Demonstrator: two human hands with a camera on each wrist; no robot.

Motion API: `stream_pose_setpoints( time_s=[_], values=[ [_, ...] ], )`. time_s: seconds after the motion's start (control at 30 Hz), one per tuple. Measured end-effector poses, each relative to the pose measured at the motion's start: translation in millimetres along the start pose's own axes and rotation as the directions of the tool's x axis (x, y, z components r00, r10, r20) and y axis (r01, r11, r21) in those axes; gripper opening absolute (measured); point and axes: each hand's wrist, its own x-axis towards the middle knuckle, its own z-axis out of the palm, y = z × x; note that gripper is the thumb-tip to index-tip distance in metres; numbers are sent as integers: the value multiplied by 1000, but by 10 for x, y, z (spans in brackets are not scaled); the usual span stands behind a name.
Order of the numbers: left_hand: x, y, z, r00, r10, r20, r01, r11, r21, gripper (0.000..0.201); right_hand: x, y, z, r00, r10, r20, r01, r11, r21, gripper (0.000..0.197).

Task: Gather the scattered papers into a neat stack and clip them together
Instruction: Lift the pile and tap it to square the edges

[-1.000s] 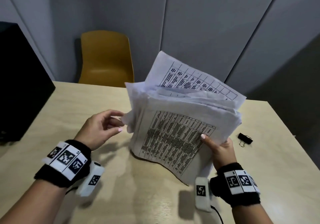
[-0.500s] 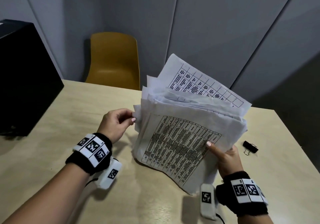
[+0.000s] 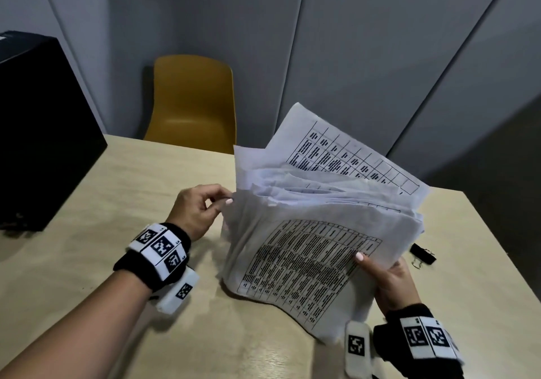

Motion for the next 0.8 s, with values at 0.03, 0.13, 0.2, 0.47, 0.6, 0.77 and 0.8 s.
stream_pose_setpoints(
  time_s=[0.03, 0.13, 0.2, 0.47, 0.6, 0.77, 0.8],
  values=[
    [-24, -45, -22, 999, -35, -4, 35, 998, -57, 41, -4, -4, 1, 1000, 4, 5, -4, 1000, 3, 20],
    [-131, -177, -80, 989, -132, -68, 120, 981, -155, 24, -9, -2, 14, 1000, 16, 25, -15, 1000, -15, 20],
    [-189, -216, -81, 969, -232, -90, 201, 943, -266, 28, -7, 15, -2, 1000, 14, 11, -14, 1000, -10, 23],
    [-498, -327, -9, 934, -309, 177, 300, 951, 75, 43, -11, 11, -16, 999, 34, 19, -34, 999, 37, 24],
    [-305, 54, -52, 987, -90, 130, 83, 995, 56, 41, -32, -25, 22, 999, 17, 50, -17, 1000, 0, 33],
    [-111, 429, -153, 974, 65, 218, -30, 987, -161, 43, -37, -2, 3, 999, 38, 29, -38, 999, 0, 21],
    [-103, 475, -137, 965, 71, 253, -23, 982, -189, 42, -39, 1, 8, 999, 35, 25, -35, 999, 1, 20]
  ],
)
